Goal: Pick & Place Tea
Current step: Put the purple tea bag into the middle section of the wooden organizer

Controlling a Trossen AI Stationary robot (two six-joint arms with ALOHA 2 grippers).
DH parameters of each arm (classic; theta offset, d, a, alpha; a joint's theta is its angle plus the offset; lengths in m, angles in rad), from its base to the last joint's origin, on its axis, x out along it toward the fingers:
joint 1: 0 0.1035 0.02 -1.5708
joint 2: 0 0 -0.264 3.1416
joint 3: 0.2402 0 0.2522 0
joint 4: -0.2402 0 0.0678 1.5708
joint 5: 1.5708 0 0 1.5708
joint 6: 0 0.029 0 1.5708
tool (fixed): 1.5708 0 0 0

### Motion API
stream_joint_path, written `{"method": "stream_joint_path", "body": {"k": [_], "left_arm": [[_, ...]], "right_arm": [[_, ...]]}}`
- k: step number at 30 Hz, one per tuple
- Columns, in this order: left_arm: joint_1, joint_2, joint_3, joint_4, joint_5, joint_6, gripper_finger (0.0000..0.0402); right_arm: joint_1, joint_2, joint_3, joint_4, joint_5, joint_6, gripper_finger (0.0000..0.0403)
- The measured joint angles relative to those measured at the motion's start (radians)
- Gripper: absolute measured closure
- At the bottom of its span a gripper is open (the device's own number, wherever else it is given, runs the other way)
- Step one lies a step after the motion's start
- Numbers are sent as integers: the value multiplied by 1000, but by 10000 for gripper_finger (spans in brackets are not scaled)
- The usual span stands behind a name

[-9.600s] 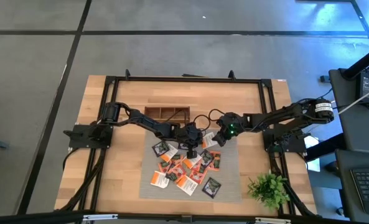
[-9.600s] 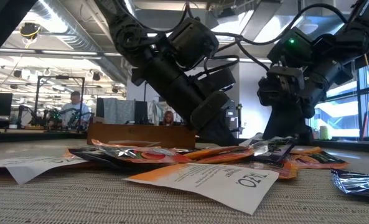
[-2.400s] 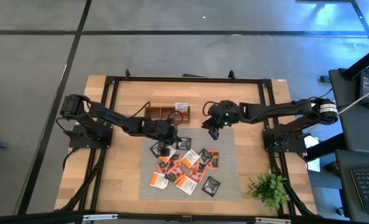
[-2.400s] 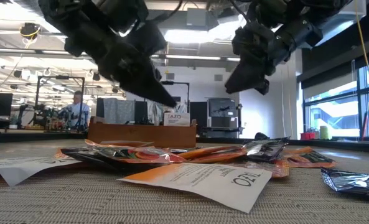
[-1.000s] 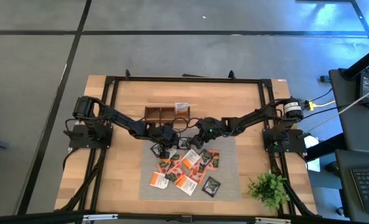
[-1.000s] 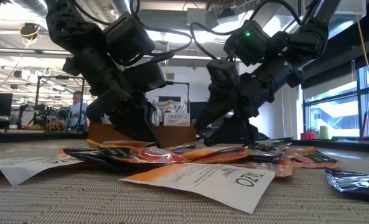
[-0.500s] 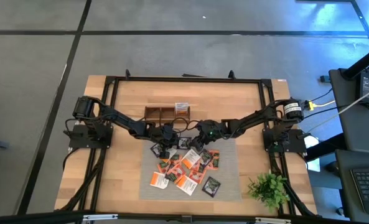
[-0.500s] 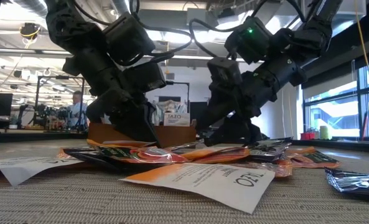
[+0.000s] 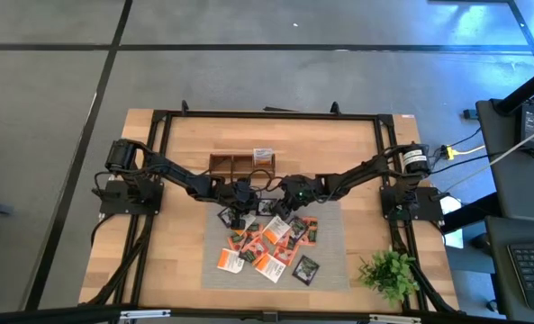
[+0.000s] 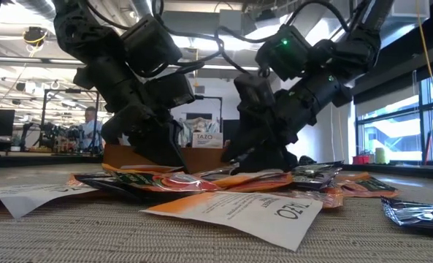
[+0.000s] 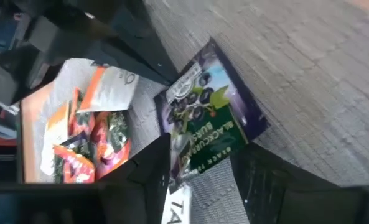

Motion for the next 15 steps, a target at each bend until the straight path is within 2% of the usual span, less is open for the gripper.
{"method": "stream_joint_path", "body": {"k": [15], "left_arm": [[0,0,0,0,0,-3,393]], "right_arm": [[-1,0,1,-20,-9,-29,367]]}}
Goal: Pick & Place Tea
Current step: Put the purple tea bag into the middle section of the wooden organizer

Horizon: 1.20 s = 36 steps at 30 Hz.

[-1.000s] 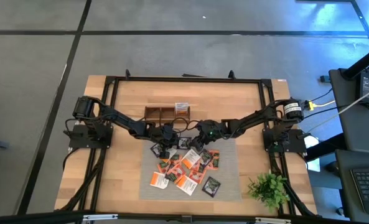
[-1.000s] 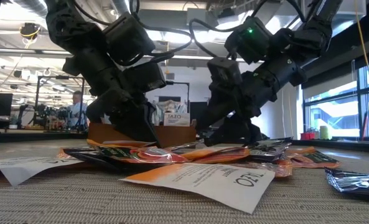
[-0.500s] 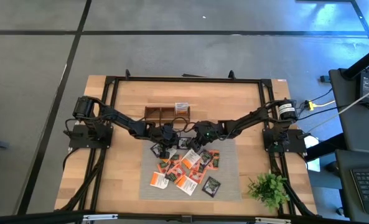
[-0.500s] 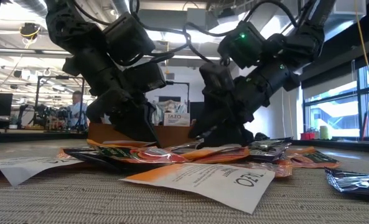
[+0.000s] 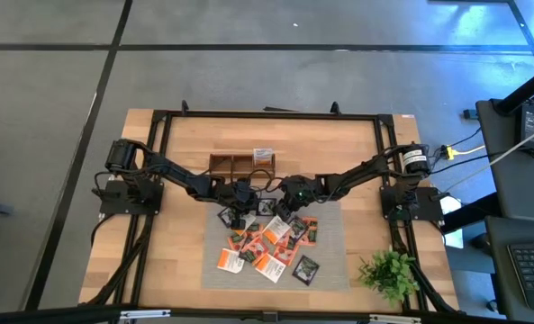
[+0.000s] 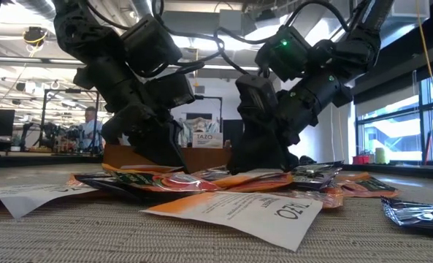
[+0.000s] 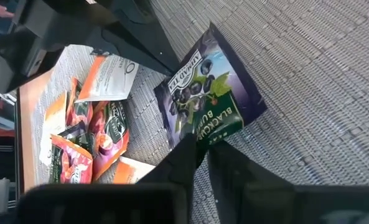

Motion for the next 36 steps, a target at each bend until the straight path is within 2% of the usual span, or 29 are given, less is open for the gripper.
{"method": "stream_joint_path", "body": {"k": [4,8,15,18,21,24,28,32,36], "left_arm": [[0,-6,0,-6,6,-6,389],[0,-58,-6,-51,65,-7,391],[0,-238,-3,-104,127,-7,392],[0,-328,-2,-157,124,2,389],[7,-424,-2,-273,115,19,390],[21,-540,-2,-337,114,19,393],[27,-691,-2,-367,111,29,392],[29,-831,-2,-419,106,70,389],[29,-957,-2,-486,101,9,392]], "right_arm": [[0,0,0,8,-6,-21,392],[-10,-10,0,14,-33,-49,396],[-49,-113,2,-3,-86,-185,399],[-66,-162,52,-87,-120,-254,398],[-76,-183,156,-288,-103,-378,398],[-84,-179,306,-549,-28,-522,398],[-109,-170,518,-808,68,-698,398],[-142,-171,686,-919,165,-834,398],[-178,-156,806,-964,211,-932,398]]}}
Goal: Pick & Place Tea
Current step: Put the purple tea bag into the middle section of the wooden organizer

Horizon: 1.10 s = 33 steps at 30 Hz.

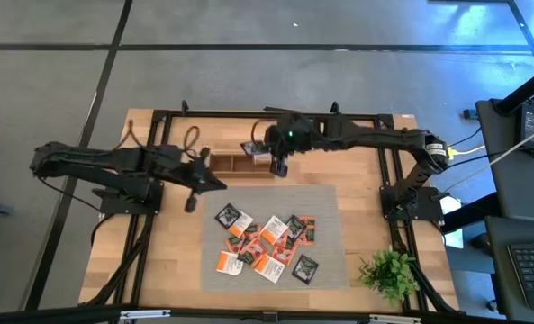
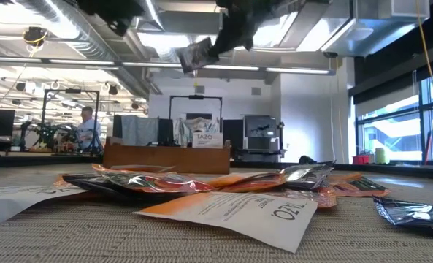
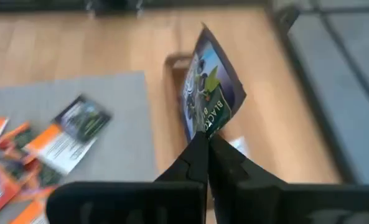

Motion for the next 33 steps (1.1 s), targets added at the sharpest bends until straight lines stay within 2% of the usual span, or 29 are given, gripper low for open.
{"method": "stream_joint_path", "body": {"k": [7,13,19,23,33], "left_arm": [[0,-119,0,-86,-1,-50,390],[0,-113,0,-107,-4,-50,391],[0,-101,1,-111,-9,-50,393],[0,-102,1,-109,-11,-50,389],[0,-102,1,-109,-55,-50,393]], "right_arm": [[-46,140,242,-193,0,-80,398],[-69,336,478,-392,1,-175,398],[-71,514,669,-483,0,-258,398],[-71,587,736,-519,0,-290,398],[-71,643,742,-540,0,-306,398]]}}
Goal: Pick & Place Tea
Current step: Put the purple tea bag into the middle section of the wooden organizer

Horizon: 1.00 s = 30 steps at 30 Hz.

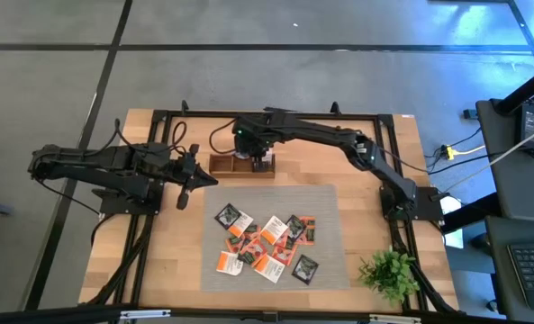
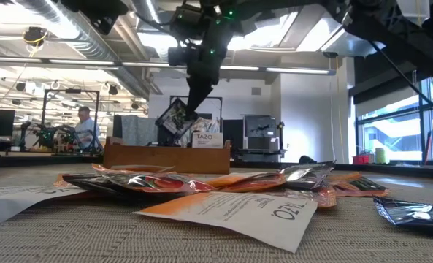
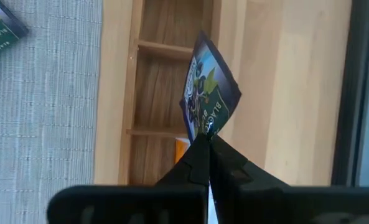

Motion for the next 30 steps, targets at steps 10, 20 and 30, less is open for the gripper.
{"method": "stream_joint_path", "body": {"k": [10,20,30], "left_arm": [[0,0,0,-1,-1,0,391],[0,0,0,0,-1,0,389],[0,0,0,0,-1,0,393]], "right_arm": [[0,24,0,-18,0,-3,394],[0,43,-13,-29,0,-2,393],[0,44,-15,-27,0,-2,392]]}}
